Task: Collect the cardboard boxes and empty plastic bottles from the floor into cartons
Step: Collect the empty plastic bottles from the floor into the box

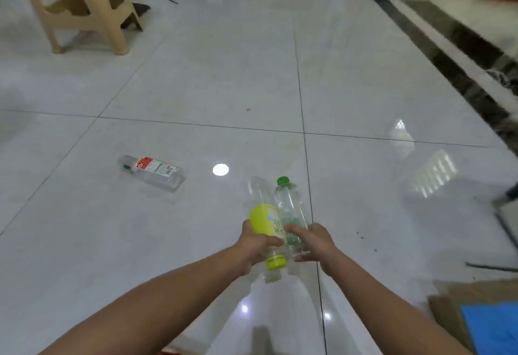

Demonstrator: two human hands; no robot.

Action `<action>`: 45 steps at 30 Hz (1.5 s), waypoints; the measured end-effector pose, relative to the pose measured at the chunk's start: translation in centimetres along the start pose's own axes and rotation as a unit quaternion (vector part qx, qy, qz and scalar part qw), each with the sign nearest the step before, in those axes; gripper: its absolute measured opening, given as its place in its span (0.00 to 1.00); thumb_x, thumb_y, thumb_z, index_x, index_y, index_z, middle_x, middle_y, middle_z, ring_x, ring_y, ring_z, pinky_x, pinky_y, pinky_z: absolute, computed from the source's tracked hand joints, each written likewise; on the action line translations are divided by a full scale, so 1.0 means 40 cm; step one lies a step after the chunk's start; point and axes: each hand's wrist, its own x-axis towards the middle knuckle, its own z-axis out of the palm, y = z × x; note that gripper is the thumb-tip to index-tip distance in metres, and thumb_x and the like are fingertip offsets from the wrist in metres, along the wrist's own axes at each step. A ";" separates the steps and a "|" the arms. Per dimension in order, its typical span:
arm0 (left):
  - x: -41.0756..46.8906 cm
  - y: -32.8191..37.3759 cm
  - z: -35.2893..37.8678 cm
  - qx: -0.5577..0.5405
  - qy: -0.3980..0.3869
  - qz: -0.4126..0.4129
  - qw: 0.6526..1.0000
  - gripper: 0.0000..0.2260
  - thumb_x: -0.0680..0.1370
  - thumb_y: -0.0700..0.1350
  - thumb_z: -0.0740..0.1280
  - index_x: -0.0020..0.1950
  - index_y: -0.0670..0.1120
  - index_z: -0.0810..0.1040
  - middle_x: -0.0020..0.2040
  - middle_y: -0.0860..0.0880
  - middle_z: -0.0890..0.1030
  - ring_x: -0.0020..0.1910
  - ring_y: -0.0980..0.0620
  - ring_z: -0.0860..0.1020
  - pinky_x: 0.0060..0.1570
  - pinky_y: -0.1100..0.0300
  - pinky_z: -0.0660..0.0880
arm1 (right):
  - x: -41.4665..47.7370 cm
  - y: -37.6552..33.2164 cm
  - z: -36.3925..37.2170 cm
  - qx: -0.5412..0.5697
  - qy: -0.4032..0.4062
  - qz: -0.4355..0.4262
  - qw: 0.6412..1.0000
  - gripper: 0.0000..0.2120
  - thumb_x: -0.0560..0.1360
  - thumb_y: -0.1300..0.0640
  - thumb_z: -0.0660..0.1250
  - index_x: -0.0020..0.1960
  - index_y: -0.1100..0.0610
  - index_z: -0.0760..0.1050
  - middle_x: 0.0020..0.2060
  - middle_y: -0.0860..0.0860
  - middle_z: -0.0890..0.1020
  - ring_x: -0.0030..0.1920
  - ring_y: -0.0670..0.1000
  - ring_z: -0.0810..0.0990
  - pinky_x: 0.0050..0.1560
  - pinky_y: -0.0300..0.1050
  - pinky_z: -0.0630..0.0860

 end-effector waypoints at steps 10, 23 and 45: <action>-0.099 0.143 0.418 0.185 -0.178 0.112 0.960 0.23 0.73 0.41 0.71 0.61 0.46 0.61 0.47 0.48 0.72 0.41 0.51 0.75 0.37 0.58 0.75 | -0.161 0.001 -0.344 0.243 0.306 -0.026 0.920 0.20 0.68 0.49 0.75 0.50 0.62 0.74 0.41 0.58 0.79 0.37 0.58 0.80 0.30 0.44 0.80; -0.389 -0.023 0.836 0.188 -0.311 0.326 0.873 0.26 0.72 0.48 0.73 0.68 0.47 0.71 0.59 0.48 0.70 0.55 0.51 0.75 0.56 0.58 0.73 | -0.463 0.124 -0.665 0.243 0.654 0.051 0.715 0.33 0.65 0.38 0.72 0.59 0.61 0.73 0.54 0.58 0.80 0.55 0.60 0.79 0.53 0.51 0.75; -0.264 0.032 0.737 0.625 -0.217 0.593 0.460 0.33 0.81 0.62 0.47 0.77 0.52 0.33 0.78 0.48 0.35 0.77 0.48 0.34 0.73 0.47 0.36 | -0.445 0.139 -0.659 -0.243 0.657 0.053 0.712 0.32 0.81 0.42 0.44 0.78 0.60 0.48 0.77 0.58 0.51 0.77 0.57 0.48 0.76 0.53 0.45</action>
